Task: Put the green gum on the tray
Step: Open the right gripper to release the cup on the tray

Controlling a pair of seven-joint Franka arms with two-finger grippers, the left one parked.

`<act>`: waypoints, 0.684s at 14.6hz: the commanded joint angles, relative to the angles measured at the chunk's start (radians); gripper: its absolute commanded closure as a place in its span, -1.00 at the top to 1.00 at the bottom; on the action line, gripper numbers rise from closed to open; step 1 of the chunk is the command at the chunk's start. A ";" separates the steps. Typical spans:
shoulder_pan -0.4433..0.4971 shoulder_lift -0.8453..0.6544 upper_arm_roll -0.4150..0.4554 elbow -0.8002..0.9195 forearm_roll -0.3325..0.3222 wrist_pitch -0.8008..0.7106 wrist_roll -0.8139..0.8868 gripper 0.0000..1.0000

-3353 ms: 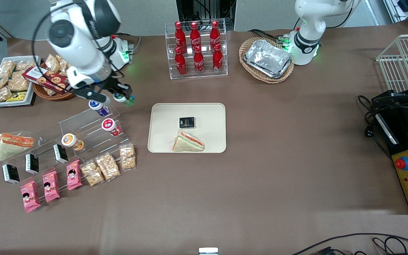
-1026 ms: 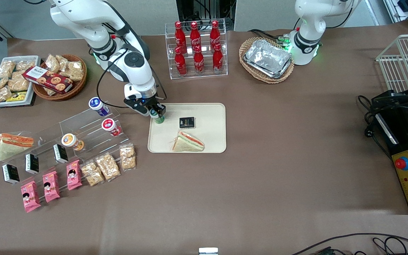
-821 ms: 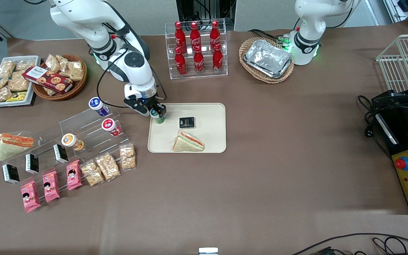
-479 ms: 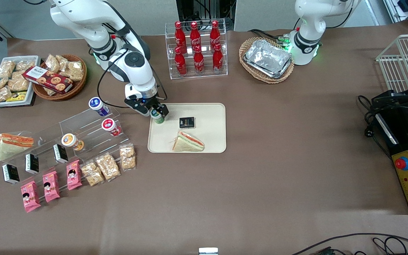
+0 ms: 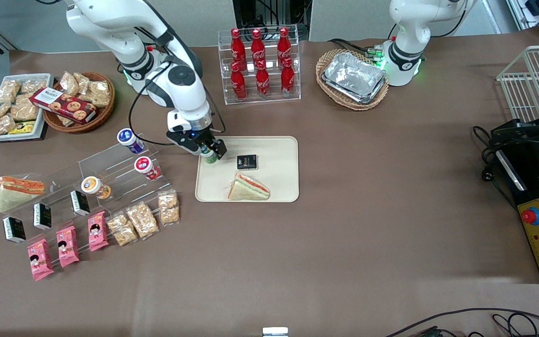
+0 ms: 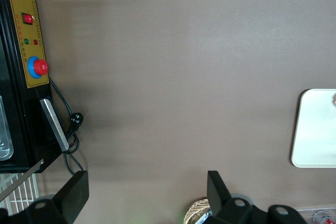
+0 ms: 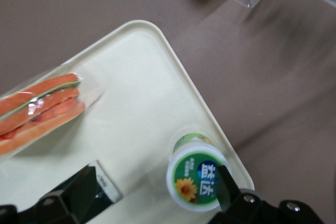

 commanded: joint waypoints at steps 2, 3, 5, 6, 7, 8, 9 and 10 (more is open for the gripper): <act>-0.003 -0.022 0.072 0.141 0.088 -0.179 0.021 1.00; -0.003 -0.021 0.088 0.190 0.116 -0.234 0.019 1.00; 0.000 -0.012 0.129 0.323 0.196 -0.358 0.018 1.00; 0.001 -0.007 0.151 0.398 0.264 -0.406 0.016 1.00; 0.003 -0.004 0.152 0.454 0.297 -0.449 0.010 1.00; 0.004 -0.004 0.157 0.495 0.303 -0.489 -0.002 1.00; 0.004 -0.007 0.160 0.531 0.304 -0.535 -0.021 1.00; 0.003 -0.009 0.162 0.584 0.304 -0.604 -0.051 1.00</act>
